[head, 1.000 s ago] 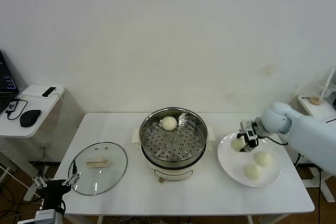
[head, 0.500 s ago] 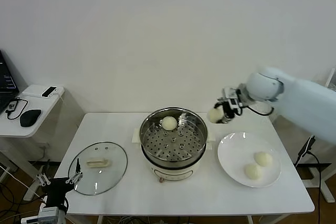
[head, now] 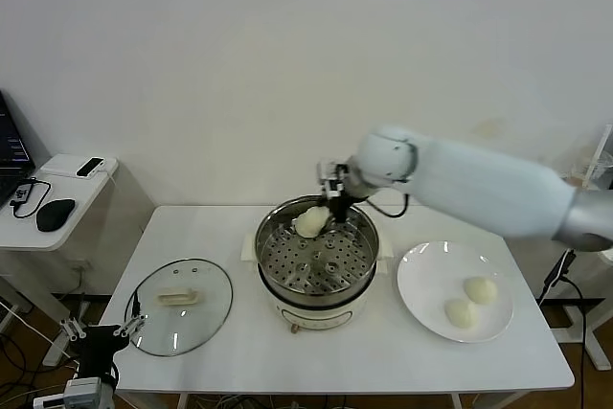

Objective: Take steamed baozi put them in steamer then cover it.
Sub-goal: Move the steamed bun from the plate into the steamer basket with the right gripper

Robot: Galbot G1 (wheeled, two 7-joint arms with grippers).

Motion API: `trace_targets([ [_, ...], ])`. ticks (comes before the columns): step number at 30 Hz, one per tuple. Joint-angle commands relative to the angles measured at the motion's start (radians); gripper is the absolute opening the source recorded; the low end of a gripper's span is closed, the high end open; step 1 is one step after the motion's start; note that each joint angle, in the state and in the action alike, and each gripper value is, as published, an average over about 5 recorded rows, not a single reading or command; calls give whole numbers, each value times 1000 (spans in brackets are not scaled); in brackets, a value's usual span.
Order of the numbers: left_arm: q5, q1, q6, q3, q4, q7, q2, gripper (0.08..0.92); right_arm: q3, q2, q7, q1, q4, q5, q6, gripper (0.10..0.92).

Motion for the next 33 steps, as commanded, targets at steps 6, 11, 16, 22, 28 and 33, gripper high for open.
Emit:
trace_targets([
  [6,-2,-4,-1,0,-2,0,-4,823,-38,176,86,-49,-96,92,-81,604],
  [11,-8,-4,-4,-6,-1,-1,0,823,-41,188,95,-53,-126,81,-81,610],
  [16,-10,-6,-6,-7,2,-1,2,823,-48,193,98,-55,-133,81,-81,612],
  [22,-11,-7,-5,-6,-1,-1,3,823,-52,197,100,-55,-133,81,-82,639],
  [28,-13,-6,-5,-9,-3,-1,5,823,-48,150,65,-12,-92,69,-81,785],
  [33,-13,-7,-4,-9,-6,-1,7,823,-46,19,-50,91,28,51,-77,821],
])
